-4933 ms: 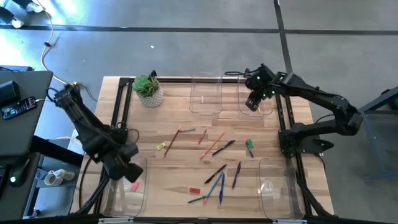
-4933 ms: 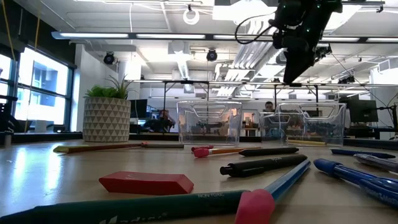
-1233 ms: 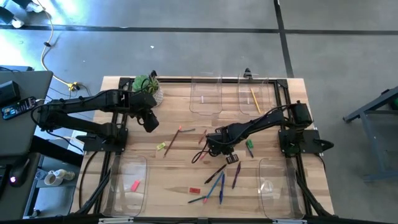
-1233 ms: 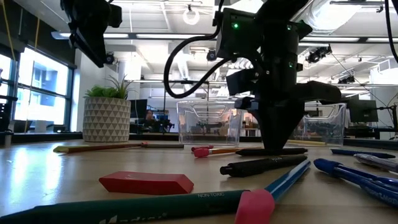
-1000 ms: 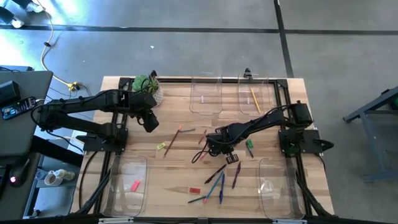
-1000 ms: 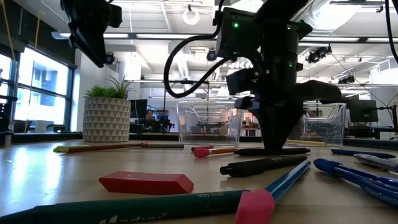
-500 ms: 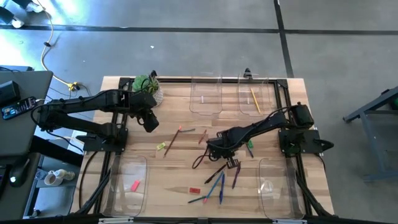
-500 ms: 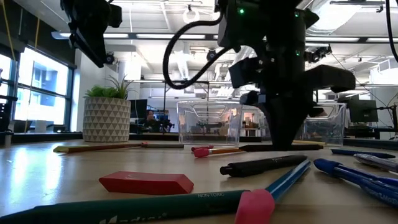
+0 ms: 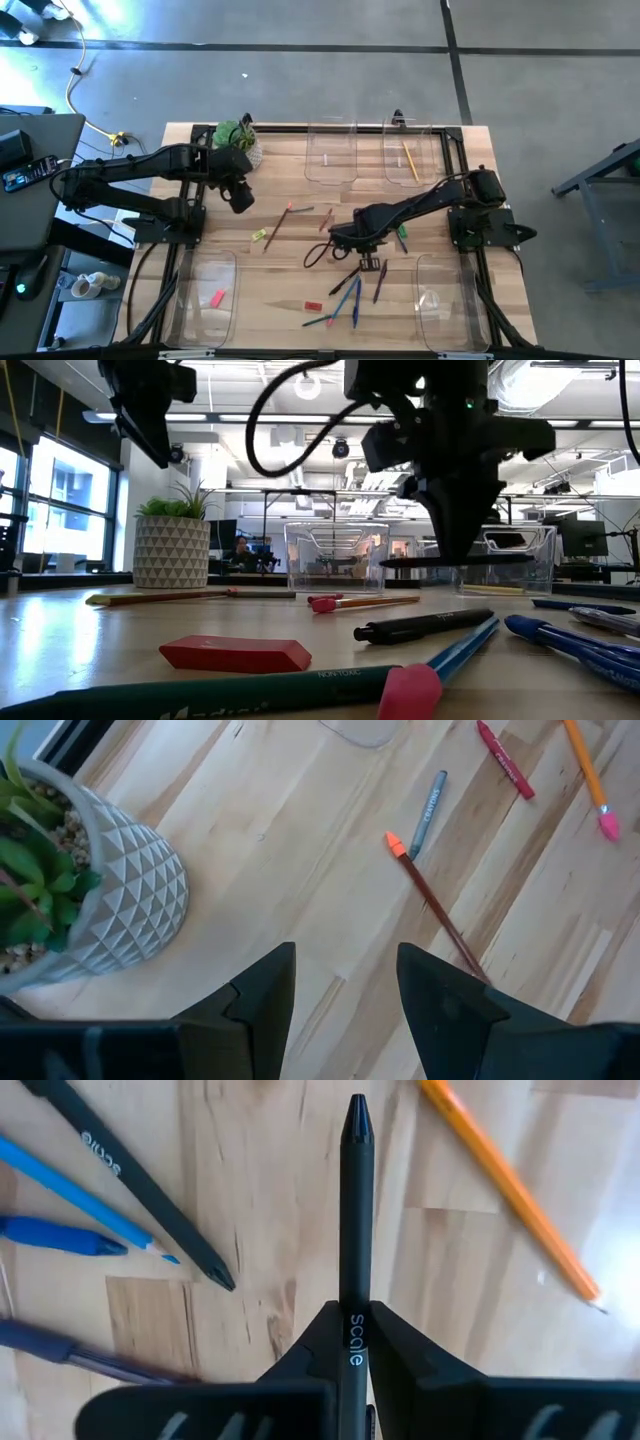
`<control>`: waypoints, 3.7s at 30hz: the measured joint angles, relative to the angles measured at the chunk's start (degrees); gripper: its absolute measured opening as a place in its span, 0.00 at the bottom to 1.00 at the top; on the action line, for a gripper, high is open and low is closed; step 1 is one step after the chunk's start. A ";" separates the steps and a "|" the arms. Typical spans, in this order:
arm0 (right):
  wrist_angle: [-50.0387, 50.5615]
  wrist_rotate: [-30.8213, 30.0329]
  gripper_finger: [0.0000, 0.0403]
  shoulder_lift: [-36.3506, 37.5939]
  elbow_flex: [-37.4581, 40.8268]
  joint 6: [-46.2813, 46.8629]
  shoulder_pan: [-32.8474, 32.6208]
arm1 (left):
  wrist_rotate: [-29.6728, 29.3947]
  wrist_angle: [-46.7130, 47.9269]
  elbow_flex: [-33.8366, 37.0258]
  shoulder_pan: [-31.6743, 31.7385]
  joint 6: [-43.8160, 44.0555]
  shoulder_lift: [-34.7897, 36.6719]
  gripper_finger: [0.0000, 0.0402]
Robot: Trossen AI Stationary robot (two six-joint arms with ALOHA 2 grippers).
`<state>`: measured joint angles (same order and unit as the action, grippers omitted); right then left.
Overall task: Sort crayons/erasers/pens/pencils in bins
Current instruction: Put the top black pen into the bottom right transparent bin
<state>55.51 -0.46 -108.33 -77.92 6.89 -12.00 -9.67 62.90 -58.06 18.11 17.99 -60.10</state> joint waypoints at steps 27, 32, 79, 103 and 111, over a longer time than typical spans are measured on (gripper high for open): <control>17.47 -7.57 0.03 11.32 -6.38 6.25 -0.20 | 0.00 -0.23 0.00 -0.01 -1.75 0.00 0.41; 21.78 -9.85 0.03 16.80 -6.38 11.10 -0.61 | 0.00 -0.24 0.00 -0.02 -1.60 0.00 0.41; 3.01 -7.61 0.03 40.10 21.02 91.41 -42.64 | 0.02 -0.27 0.00 -0.02 4.78 0.00 0.41; 1.30 -2.52 0.03 27.53 21.91 106.32 -50.78 | 0.12 -6.42 -0.02 -0.01 9.20 0.00 0.41; -1.73 -0.64 0.03 21.09 21.91 107.36 -49.36 | 0.12 -7.59 -0.02 -0.02 13.79 -0.51 0.41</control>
<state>53.79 -1.10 -87.24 -56.01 114.25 -61.36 -9.55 55.31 -58.08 18.09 31.78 -60.60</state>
